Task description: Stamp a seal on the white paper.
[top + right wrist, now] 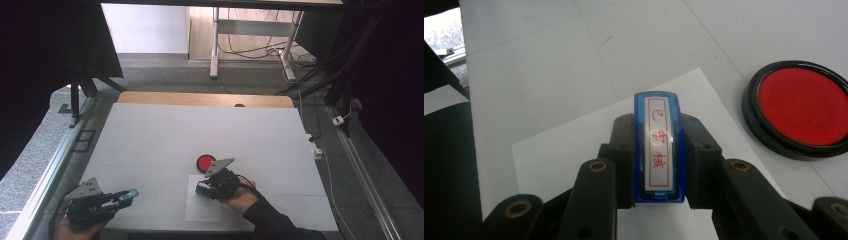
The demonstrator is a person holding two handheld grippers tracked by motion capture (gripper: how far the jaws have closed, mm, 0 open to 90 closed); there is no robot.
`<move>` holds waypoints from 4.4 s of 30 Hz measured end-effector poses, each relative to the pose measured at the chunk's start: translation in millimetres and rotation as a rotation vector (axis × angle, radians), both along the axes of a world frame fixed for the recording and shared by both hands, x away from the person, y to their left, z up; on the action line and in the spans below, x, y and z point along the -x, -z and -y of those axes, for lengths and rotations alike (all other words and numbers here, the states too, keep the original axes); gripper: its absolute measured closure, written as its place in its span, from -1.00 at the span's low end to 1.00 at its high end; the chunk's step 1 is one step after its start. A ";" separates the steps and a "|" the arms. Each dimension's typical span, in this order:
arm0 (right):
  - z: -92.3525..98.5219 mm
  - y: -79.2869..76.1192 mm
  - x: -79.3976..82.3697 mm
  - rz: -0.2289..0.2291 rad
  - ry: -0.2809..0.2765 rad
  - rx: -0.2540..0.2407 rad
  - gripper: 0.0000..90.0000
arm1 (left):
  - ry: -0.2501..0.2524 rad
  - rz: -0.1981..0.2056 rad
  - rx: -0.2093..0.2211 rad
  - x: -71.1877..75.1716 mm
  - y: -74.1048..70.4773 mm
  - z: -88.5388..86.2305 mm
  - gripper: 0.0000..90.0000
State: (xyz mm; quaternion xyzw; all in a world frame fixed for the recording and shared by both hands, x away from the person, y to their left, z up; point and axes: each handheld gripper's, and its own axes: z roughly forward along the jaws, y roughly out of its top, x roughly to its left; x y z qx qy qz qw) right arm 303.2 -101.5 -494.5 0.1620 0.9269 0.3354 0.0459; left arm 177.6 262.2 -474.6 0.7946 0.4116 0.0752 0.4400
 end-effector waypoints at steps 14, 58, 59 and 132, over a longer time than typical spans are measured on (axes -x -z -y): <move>-7.4 1.1 6.1 0.052 -0.009 0.060 0.59 | -0.001 -0.003 -0.006 -0.3 0.1 0.9 0.52; -7.1 0.6 -1.3 -0.008 -0.001 0.052 0.58 | 0.003 -0.010 -0.001 -1.5 0.4 0.6 0.52; -6.5 0.6 -2.1 -0.014 0.001 0.050 0.58 | 0.005 -0.011 0.001 -1.6 0.5 0.3 0.52; 25.9 -64.0 4.1 0.023 0.002 -0.204 0.58 | 0.032 -0.044 0.029 -4.1 1.0 -0.8 0.52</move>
